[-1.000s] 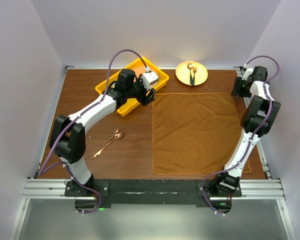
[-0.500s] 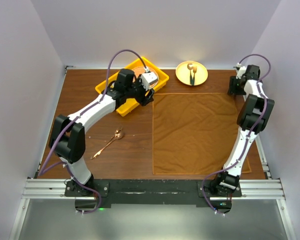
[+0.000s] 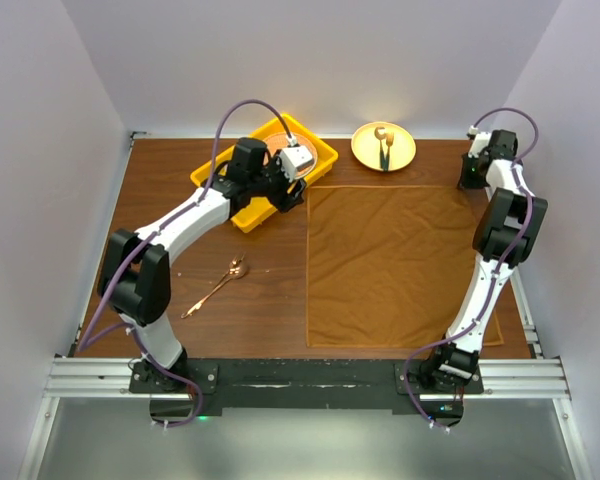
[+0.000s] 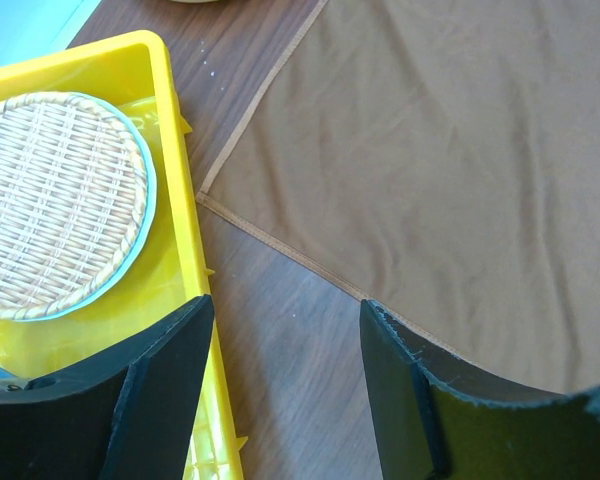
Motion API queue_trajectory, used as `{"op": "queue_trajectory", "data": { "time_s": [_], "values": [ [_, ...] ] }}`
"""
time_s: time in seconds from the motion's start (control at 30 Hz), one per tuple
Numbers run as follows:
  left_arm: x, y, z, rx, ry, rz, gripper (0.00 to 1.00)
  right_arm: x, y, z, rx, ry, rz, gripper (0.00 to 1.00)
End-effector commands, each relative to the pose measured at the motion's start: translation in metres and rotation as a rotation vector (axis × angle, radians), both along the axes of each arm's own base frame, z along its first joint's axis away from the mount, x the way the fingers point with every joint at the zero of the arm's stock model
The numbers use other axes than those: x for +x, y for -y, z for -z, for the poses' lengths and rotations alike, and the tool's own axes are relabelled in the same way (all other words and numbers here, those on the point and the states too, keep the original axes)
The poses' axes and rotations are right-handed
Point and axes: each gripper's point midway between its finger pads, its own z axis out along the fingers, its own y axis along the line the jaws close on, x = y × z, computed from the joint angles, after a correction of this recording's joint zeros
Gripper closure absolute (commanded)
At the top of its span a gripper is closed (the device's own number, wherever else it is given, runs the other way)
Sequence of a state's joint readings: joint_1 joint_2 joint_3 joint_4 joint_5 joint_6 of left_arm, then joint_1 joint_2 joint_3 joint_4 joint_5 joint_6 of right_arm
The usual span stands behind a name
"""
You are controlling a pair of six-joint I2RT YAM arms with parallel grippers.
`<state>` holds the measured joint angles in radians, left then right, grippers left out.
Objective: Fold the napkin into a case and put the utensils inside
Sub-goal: Pick up the flattened napkin from the center of the board.
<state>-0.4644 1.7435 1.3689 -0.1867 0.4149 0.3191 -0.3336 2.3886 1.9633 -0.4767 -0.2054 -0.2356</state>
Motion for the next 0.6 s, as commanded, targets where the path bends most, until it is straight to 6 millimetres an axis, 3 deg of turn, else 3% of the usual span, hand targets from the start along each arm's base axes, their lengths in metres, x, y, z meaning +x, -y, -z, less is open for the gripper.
{"op": "queue_trajectory", "data": {
  "time_s": [0.0, 0.1, 0.13, 0.2, 0.23, 0.27, 0.33, 0.37, 0.43, 0.47, 0.5, 0.53, 0.57],
  "values": [
    [0.015, -0.001, -0.008, 0.005, 0.027, -0.002, 0.34, -0.006, -0.019, -0.017, 0.054, 0.002, -0.078, 1.00],
    [0.023, 0.001, -0.007, 0.005, 0.011, -0.022, 0.33, -0.008, -0.033, -0.048, 0.104, 0.049, -0.130, 1.00],
    [0.025, 0.001, -0.007, -0.001, 0.000, -0.034, 0.31, -0.008, -0.037, -0.068, 0.102, 0.082, -0.144, 1.00],
    [0.033, -0.002, -0.008, -0.004, -0.011, -0.061, 0.25, -0.017, -0.048, -0.083, 0.136, 0.086, -0.183, 1.00],
    [0.033, -0.002, -0.007, -0.011, -0.026, -0.074, 0.20, -0.022, -0.057, -0.104, 0.147, 0.118, -0.234, 1.00],
    [0.037, -0.005, -0.008, -0.014, -0.031, -0.087, 0.17, -0.028, -0.062, -0.111, 0.153, 0.119, -0.256, 1.00],
    [0.037, -0.004, -0.010, -0.040, -0.057, -0.082, 0.08, -0.051, -0.075, -0.114, 0.182, 0.077, -0.301, 1.00],
    [0.035, -0.004, -0.011, -0.065, -0.075, -0.064, 0.01, -0.061, -0.077, -0.130, 0.147, 0.096, -0.349, 1.00],
    [0.034, -0.005, -0.016, -0.107, -0.098, -0.046, 0.00, -0.092, -0.086, -0.119, 0.150, 0.025, -0.416, 1.00],
    [0.029, -0.003, -0.019, -0.134, -0.113, -0.017, 0.00, -0.106, -0.091, -0.130, 0.134, 0.026, -0.444, 1.00],
    [0.029, -0.003, -0.020, -0.147, -0.124, -0.013, 0.00, -0.132, -0.099, -0.114, 0.168, -0.048, -0.465, 1.00],
    [0.028, -0.004, -0.020, -0.158, -0.135, -0.010, 0.00, -0.145, -0.101, -0.111, 0.143, -0.062, -0.517, 1.00],
    [0.025, -0.003, -0.021, -0.165, -0.141, 0.002, 0.00, -0.158, -0.104, -0.118, 0.119, -0.059, -0.538, 1.00]
  ]
}}
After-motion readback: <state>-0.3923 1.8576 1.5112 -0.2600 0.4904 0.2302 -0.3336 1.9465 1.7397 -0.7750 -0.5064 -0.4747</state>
